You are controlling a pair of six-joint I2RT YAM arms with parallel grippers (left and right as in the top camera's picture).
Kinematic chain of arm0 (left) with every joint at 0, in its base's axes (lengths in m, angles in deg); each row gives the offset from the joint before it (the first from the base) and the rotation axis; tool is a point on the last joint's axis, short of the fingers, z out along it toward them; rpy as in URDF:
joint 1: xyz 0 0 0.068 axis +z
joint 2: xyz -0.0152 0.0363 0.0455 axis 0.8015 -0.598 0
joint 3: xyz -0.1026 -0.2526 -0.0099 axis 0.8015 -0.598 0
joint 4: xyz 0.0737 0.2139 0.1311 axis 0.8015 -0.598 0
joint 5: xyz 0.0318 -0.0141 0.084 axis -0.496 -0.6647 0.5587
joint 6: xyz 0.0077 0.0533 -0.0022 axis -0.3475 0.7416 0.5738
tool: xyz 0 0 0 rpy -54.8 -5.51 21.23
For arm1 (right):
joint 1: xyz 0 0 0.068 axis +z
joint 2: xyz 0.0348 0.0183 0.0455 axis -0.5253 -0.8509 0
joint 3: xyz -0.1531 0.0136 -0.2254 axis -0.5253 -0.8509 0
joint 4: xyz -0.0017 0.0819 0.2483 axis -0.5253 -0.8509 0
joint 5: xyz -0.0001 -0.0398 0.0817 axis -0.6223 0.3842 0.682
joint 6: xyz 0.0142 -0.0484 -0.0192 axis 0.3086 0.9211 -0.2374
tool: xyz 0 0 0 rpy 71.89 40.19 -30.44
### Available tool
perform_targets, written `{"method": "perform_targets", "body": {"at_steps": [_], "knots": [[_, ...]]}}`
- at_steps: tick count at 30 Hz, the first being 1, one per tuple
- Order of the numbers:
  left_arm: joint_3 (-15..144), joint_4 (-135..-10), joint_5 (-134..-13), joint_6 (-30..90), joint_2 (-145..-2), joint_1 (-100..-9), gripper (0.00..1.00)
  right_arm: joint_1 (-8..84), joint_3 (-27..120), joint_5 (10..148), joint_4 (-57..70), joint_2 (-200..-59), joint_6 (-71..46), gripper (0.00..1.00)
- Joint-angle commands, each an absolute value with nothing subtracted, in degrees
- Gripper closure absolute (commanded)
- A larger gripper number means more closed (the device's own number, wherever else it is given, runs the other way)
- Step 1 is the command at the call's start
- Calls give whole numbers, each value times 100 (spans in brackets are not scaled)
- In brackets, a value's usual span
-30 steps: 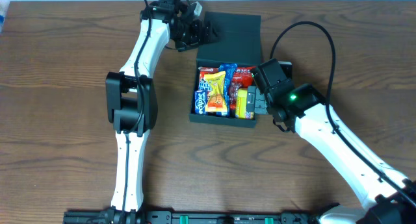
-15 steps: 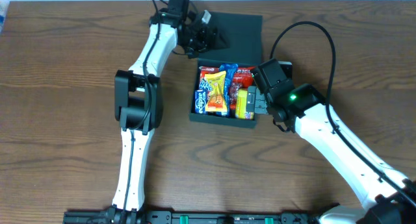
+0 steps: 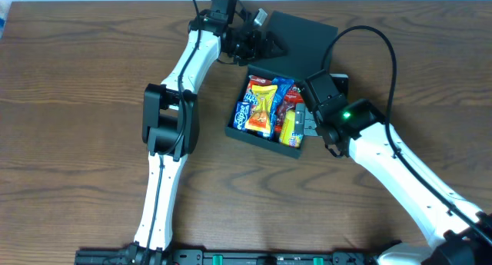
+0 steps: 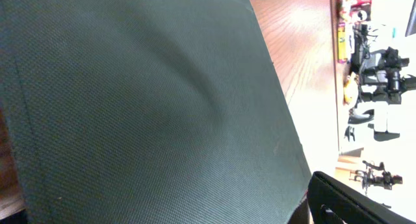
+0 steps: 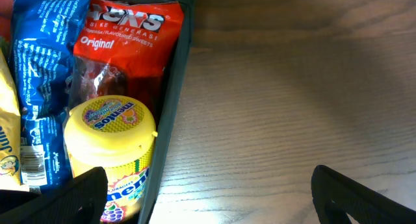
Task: Pack container
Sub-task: 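Push the lid forward with the left gripper to close it over the box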
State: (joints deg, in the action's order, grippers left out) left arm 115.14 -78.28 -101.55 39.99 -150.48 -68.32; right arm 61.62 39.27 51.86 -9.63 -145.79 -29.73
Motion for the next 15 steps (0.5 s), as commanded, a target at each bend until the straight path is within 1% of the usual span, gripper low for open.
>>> {"method": "perform_targets", "body": {"at_steps": [1, 7, 15], "knots": [[11794, -7831, -10492, 4252, -15019, -6828, 5, 6186, 4002, 5022, -985, -14592, -3067, 1], [12284, -8060, -10778, 4403, -15011, -6786, 5, 6095, 4002, 5024, -1036, -14592, -3067, 1], [13322, -9177, -10756, 4926, -15011, -6786, 4, 6047, 4002, 5024, -1033, -14592, -3069, 1]]}}
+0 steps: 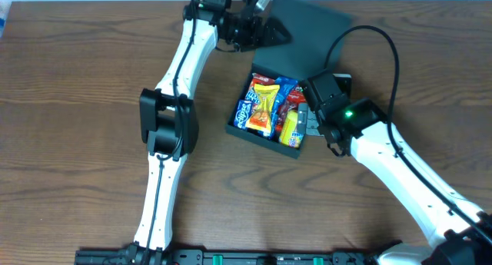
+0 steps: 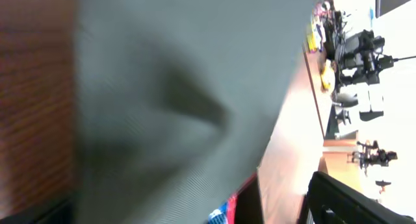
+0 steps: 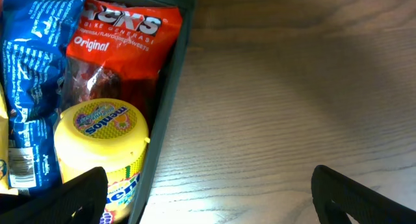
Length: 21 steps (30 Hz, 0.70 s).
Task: Pack container
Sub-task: 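Push the lid forward with the left gripper to close it over the box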
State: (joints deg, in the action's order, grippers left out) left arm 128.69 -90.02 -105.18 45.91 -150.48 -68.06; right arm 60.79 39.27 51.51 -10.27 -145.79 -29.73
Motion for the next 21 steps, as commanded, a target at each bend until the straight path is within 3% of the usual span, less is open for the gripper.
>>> {"method": "perform_targets", "body": {"at_steps": [1, 14, 21], "knots": [[13435, -9341, -10743, 5028, -15008, -6786, 5, 6047, 4002, 5026, -1031, -14592, -3069, 1], [14799, -11861, -10254, 6163, -15008, -6786, 5, 6051, 4010, 5031, -1014, -14524, -3082, 1], [15542, -13124, -9963, 6294, -15008, -6786, 5, 6064, 4251, 5300, -1274, -13287, -2997, 1]]}}
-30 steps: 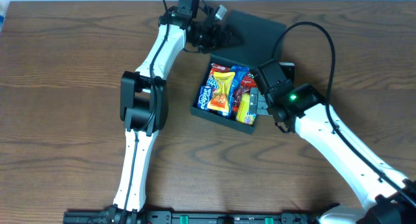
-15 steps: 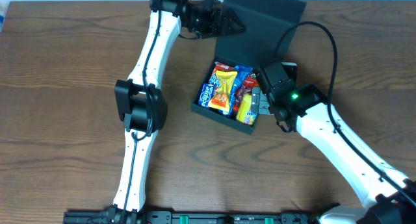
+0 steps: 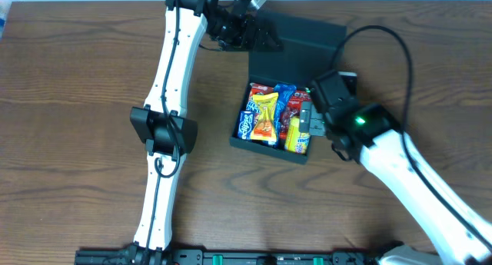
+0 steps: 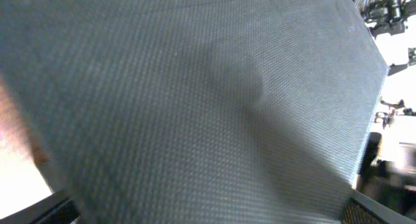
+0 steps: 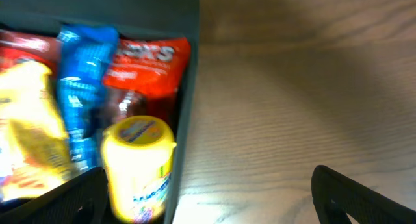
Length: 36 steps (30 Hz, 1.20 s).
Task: Pack container
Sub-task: 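Push the lid forward with the left gripper to close it over the box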
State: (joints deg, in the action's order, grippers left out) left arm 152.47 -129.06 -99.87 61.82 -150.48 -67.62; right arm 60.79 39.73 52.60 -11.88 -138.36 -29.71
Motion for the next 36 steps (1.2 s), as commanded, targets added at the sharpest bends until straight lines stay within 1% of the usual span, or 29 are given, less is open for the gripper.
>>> {"method": "perform_targets", "body": {"at_steps": [1, 3, 6, 9, 19, 25, 31, 36], "knots": [[15630, -13260, -9961, 6311, -15008, -6786, 5, 6064, 4301, 5359, -1363, -13101, -2997, 1], [15822, -13533, -9959, 6329, -15008, -6786, 5, 6064, 4382, 5490, -1532, -12760, -2999, 1], [15966, -13529, -9956, 6040, -14945, -6786, 5, 6064, 4410, 5612, -1693, -12310, -2999, 1], [16030, -13529, -9961, 6040, -14792, -6804, 4, 6064, 4410, 5630, -1940, -11962, -2999, 1], [16028, -13531, -9637, 5702, -14353, -7016, 5, 6060, 4408, 5568, -2264, -11938, -2999, 1], [16028, -13531, -8761, 5485, -14329, -7437, 4, 6060, 4408, 5407, -2336, -11967, -2997, 1], [16025, -13531, -7596, 5485, -14088, -7750, 5, 6060, 4408, 5061, -2544, -11965, -2997, 1], [16010, -13531, -7292, 5396, -13808, -7756, 5, 6060, 4408, 5022, -2625, -11965, -2997, 1]]}}
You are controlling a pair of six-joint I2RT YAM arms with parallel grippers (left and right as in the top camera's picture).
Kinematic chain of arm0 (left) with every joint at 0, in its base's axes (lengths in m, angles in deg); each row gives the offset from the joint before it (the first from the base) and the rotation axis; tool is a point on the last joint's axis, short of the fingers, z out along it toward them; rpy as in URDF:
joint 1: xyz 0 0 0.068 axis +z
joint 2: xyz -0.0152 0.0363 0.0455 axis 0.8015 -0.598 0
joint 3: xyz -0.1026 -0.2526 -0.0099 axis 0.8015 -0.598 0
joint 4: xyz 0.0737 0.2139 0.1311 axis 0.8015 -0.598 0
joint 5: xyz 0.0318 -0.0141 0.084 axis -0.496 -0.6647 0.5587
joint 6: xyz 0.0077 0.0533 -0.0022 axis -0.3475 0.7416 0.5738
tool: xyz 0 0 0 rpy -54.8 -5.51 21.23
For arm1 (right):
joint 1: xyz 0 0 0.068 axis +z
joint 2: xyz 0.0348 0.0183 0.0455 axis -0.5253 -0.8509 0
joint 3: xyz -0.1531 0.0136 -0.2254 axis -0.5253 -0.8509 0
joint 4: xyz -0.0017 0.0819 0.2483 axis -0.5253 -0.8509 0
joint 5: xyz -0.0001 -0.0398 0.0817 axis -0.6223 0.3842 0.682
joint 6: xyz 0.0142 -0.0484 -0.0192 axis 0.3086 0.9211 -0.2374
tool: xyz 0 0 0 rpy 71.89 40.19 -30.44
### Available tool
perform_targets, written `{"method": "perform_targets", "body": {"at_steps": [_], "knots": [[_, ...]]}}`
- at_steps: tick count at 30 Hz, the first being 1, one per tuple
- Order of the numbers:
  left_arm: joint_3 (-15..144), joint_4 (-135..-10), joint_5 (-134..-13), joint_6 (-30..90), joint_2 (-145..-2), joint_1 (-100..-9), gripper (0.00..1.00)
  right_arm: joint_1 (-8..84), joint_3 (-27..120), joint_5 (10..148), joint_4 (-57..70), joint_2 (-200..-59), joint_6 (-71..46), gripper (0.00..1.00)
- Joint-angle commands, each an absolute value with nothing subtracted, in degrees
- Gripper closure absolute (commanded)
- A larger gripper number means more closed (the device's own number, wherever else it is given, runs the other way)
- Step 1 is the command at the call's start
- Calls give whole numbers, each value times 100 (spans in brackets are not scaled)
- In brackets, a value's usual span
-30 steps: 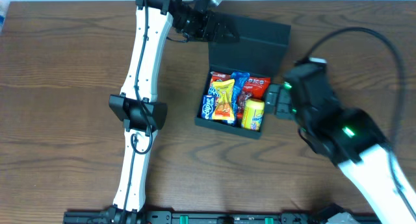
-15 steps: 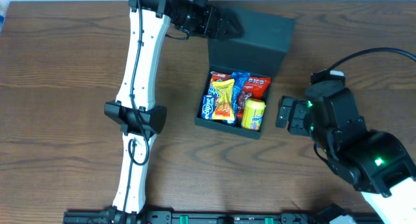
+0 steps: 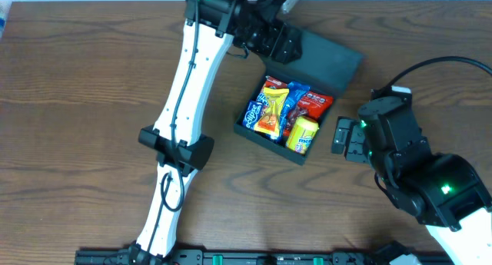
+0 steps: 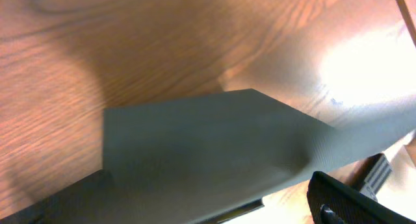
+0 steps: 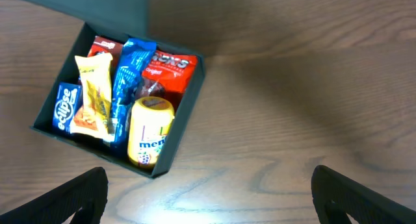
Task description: Pack container
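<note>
A dark grey box (image 3: 261, 136) stands mid-table, full of snacks: a yellow Mentos tub (image 3: 302, 134), a blue packet and a red bag. Its grey lid (image 3: 327, 61) tilts over the box's far edge. My left gripper (image 3: 278, 44) is at the lid's upper left corner. In the left wrist view its fingers stand wide apart, with the lid (image 4: 214, 146) lying between them. My right gripper (image 3: 346, 137) hangs open to the right of the box, holding nothing. The right wrist view looks down on the box (image 5: 179, 133) and the tub (image 5: 151, 132).
The brown wooden table (image 3: 77, 104) stretches wide to the left and in front of the box. A black cable (image 3: 453, 63) loops over my right arm. The left arm's elbow (image 3: 177, 146) stands left of the box.
The lid has gone from standing behind the box to tilting over its far edge, my left gripper with it. My right gripper has left the box's right wall and now sits higher and further right.
The lid first lay flat behind the box with my left gripper at its left edge, and my open right gripper straddled the box's right wall. The lid then rose step by step. Now it leans over the box, and the right gripper is clear.
</note>
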State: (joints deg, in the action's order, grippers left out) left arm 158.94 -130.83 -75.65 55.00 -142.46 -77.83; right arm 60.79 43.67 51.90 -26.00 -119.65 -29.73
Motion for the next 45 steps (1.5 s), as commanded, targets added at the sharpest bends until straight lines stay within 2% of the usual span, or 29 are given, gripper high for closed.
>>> {"method": "perform_targets", "body": {"at_steps": [1, 5, 11, 22, 26, 30, 37, 45], "knots": [[16004, -13531, -7161, 5393, -13730, -7759, 4, 6060, 4408, 5020, -2642, -11965, -2997, 1], [15763, -13531, -6833, 5406, -13376, -7756, 5, 6060, 4408, 4937, -2697, -11965, -2997, 1], [14340, -13529, -6584, 5557, -12602, -7759, 5, 6060, 4408, 4830, -2721, -11965, -2991, 1], [12788, -13516, -4464, 4932, -10510, -7597, 5, 6060, 4380, 4764, -2760, -11971, -2953, 1], [11724, -13483, -3837, 4534, -9583, -7494, 5, 6064, 4369, 4771, -2773, -12021, -2956, 1], [9914, -12716, -3526, 4453, -8550, -7564, 5, 6066, 4369, 4768, -2769, -12089, -2953, 1], [6570, -10668, -3716, 4766, -6620, -7569, 5, 6064, 4369, 4814, -2572, -12194, -2593, 1], [4463, -9562, -4409, 4665, -6384, -7569, 4, 6064, 4369, 5418, -1752, -13326, -2162, 1]]}}
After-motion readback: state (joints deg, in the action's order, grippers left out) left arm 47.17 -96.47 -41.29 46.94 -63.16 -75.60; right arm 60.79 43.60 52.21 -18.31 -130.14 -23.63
